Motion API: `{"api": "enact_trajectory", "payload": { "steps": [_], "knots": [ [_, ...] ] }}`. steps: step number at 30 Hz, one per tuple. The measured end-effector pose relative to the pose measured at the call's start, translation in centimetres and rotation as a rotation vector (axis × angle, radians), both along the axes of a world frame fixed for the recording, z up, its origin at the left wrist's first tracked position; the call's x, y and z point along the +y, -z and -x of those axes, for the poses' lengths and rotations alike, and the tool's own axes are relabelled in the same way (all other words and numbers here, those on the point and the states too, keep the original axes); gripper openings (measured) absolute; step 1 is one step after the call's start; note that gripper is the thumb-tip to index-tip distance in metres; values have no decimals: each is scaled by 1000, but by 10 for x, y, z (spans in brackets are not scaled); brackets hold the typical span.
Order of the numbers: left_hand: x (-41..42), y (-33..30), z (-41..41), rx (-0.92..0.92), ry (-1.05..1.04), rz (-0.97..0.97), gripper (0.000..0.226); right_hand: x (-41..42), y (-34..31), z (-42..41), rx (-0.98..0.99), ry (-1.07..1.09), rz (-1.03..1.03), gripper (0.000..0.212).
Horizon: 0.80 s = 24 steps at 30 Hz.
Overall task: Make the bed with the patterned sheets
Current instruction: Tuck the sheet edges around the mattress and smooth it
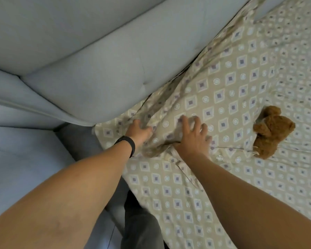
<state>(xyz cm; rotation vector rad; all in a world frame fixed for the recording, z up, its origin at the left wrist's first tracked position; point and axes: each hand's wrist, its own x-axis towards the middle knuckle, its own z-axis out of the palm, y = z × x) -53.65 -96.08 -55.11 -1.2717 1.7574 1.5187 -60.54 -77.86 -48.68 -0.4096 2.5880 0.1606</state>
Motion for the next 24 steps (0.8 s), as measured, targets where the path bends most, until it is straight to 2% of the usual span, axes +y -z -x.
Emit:
{"api": "enact_trajectory", "payload": {
  "steps": [3, 5, 7, 9, 11, 14, 15, 17, 21, 24],
  "knots": [
    [-9, 29, 17, -15, 3, 57, 60, -5, 31, 14, 31, -1, -37, 108],
    [-9, 44, 24, -37, 0, 52, 60, -1, 40, 26, 63, -45, -7, 96],
    [-2, 43, 26, 14, -9, 55, 58, 7, 33, 37, 55, -101, 45, 78],
    [10, 27, 27, 83, -11, 46, 55, 17, 18, 45, 27, -130, 73, 73],
    [22, 1, 39, 120, -20, -74, 66, 24, -7, 52, 43, -142, 106, 75],
    [48, -54, 68, 130, -102, -427, 83, 45, -61, 53, 150, -143, 147, 68],
    [58, -76, 79, 150, -130, -574, 81, 55, -80, 52, 177, -127, 168, 67],
    [75, -121, 95, 191, -121, -724, 72, 75, -112, 47, 190, -130, 209, 67],
    [126, -207, 102, 144, 65, -713, 51, 136, -188, 23, 246, -196, 247, 64],
    [182, -249, 84, 116, 176, -589, 44, 191, -233, -9, 312, -229, 256, 57]
  ]
}}
